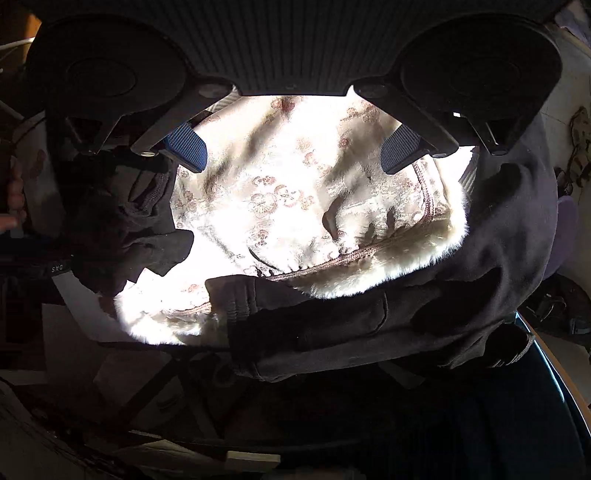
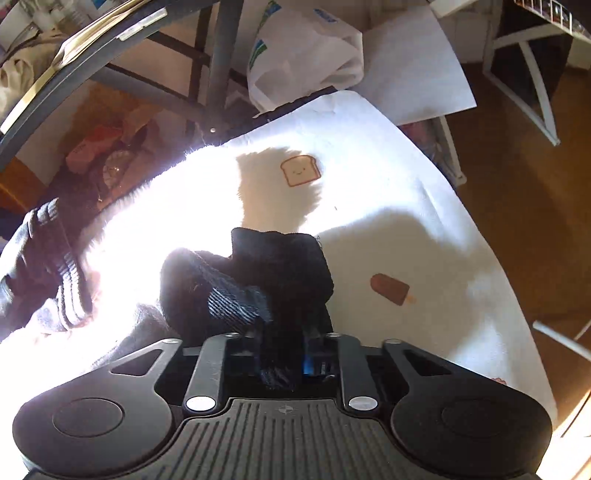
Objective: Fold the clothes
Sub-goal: 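Lift the black sweatpants with both grippers and carry them to the patterned board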
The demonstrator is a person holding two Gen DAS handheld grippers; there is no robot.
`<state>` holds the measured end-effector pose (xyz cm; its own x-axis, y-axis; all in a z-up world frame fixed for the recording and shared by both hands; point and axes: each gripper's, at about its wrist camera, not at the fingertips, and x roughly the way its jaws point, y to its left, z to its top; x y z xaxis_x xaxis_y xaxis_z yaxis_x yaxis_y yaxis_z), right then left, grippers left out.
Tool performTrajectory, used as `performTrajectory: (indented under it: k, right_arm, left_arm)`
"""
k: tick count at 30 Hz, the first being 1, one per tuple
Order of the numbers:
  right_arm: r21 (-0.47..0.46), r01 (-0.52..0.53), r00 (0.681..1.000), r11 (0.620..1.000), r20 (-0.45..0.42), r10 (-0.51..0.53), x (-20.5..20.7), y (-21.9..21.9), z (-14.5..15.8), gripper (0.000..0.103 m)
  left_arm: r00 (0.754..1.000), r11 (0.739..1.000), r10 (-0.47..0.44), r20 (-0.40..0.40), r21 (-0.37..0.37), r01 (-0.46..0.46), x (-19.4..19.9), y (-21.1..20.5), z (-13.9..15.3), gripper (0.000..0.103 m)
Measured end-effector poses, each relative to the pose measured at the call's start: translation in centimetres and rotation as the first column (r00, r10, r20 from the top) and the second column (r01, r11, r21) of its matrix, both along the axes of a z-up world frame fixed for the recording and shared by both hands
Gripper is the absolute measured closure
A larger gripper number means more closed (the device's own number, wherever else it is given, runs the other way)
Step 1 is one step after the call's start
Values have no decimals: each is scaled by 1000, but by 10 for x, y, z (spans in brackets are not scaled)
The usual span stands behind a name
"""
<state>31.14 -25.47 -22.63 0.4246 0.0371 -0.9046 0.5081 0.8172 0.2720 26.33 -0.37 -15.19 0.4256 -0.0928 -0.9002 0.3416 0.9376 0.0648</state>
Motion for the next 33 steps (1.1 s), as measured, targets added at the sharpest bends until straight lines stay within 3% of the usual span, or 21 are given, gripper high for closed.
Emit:
performTrajectory:
  k: [2, 5, 7, 11, 13, 14, 15, 16, 17, 21, 22, 24, 25, 28, 31, 33]
  right_arm:
    - [39, 5, 1000, 999, 16, -6, -3, -6, 2, 92]
    - [80, -9, 1000, 997, 13, 8, -6, -16, 0, 92]
    - [98, -16, 1000, 995, -1, 16, -6, -23, -4, 91]
    - [123, -17, 999, 992, -26, 20, -2, -36, -15, 79]
    - [140, -13, 999, 990, -42, 19, -1, -42, -21, 77]
    - [147, -11, 999, 989, -50, 19, 0, -44, -24, 78]
    - [147, -14, 998, 989, -53, 22, 1, -46, -25, 86]
    - [145, -23, 999, 989, -44, 29, 1, -47, -22, 92]
    - [144, -32, 999, 989, -34, 37, 1, -48, -19, 92]
    - [149, -37, 997, 988, 69, 27, -4, -58, 14, 94]
    - [159, -23, 993, 987, 119, 4, -8, -64, 31, 94]
    - [167, -5, 979, 986, 199, -29, -14, -75, 61, 94]
    - [170, 3, 970, 986, 238, -44, -17, -80, 77, 94]
    - [180, 29, 933, 983, 349, -92, -25, -93, 127, 94]
    - [196, 45, 881, 980, 454, -131, -32, -100, 177, 94]
    - [206, 42, 837, 978, 528, -147, -39, -99, 213, 94]
  left_arm:
    - [985, 986, -169, 11, -4, 170, 1, -42, -11, 1]
    - [935, 935, -354, 5, 8, 354, 1, -102, -28, 1]
    - [913, 913, -407, 0, 13, 407, 2, -132, -39, 1]
    - [913, 912, -407, -20, 46, 407, 12, -167, -63, 3]
    - [920, 919, -386, -64, 59, 390, 20, -174, -73, 17]
    - [923, 923, -373, -95, 63, 379, 24, -175, -78, 35]
    - [926, 929, -360, -115, 50, 367, 27, -173, -79, 65]
    - [932, 938, -340, -124, 28, 346, 30, -168, -78, 79]
    - [945, 952, -303, -122, 5, 306, 33, -159, -74, 90]
    - [993, 991, -82, -82, -110, 73, 48, -105, -39, 92]
    - [998, 991, -7, -61, -136, -1, 52, -86, -28, 92]
    - [986, 970, 166, -33, -176, -169, 57, -43, -3, 93]
    - [969, 949, 245, -24, -199, -245, 58, -23, 8, 93]
    - [884, 848, 466, 23, -295, -440, 50, 43, 51, 93]
    - [796, 758, 600, 78, -375, -534, 32, 96, 90, 94]
    - [752, 716, 650, 112, -422, -556, 20, 124, 112, 95]
